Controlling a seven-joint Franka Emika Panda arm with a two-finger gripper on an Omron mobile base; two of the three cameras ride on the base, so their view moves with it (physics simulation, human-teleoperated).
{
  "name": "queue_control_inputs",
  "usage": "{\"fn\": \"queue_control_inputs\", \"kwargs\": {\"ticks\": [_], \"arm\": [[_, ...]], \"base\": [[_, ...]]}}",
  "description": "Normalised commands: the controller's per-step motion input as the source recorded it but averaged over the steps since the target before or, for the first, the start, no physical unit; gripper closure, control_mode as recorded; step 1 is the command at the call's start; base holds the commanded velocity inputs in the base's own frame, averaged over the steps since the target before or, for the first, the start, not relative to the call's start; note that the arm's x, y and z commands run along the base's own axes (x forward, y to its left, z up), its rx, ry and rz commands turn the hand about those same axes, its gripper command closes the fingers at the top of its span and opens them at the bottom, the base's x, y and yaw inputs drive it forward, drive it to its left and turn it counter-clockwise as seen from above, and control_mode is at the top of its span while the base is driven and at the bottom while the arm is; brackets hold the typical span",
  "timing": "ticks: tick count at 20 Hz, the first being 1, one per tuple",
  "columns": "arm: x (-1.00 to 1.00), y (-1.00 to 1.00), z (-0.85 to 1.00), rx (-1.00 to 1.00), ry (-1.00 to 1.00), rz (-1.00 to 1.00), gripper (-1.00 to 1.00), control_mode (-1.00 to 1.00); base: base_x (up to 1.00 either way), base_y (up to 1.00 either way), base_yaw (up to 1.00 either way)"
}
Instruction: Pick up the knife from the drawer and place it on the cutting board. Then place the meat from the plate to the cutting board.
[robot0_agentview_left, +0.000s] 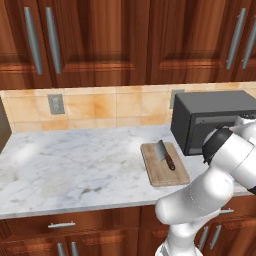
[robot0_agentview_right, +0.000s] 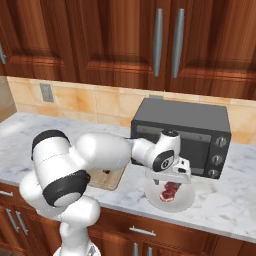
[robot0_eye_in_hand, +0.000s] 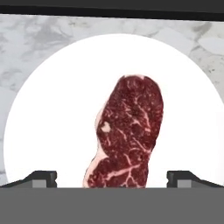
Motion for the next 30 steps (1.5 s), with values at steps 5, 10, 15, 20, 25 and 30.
{"fn": "queue_control_inputs", "kwargs": {"ticks": [5, 10, 15, 20, 25, 30], "arm": [[0.00, -0.04, -0.28, 0.00, 0.00, 0.00, -1.00, -1.00], [0.00, -0.03, -0.28, 0.00, 0.00, 0.00, -1.00, -1.00], [0.01, -0.23, -0.26, 0.00, 0.00, 0.00, -1.00, -1.00], [0.00, -0.02, -0.45, 0.00, 0.02, 0.00, 1.00, -1.00], [-0.15, 0.18, -0.47, 0.01, 0.00, 0.02, 1.00, -1.00], [-0.46, 0.53, -0.34, 0.02, -0.05, 0.06, 1.00, -1.00]], "base": [[0.00, 0.00, 0.00], [0.00, 0.00, 0.00], [0.00, 0.00, 0.00], [0.00, 0.00, 0.00], [0.00, 0.00, 0.00], [0.00, 0.00, 0.00]]}}
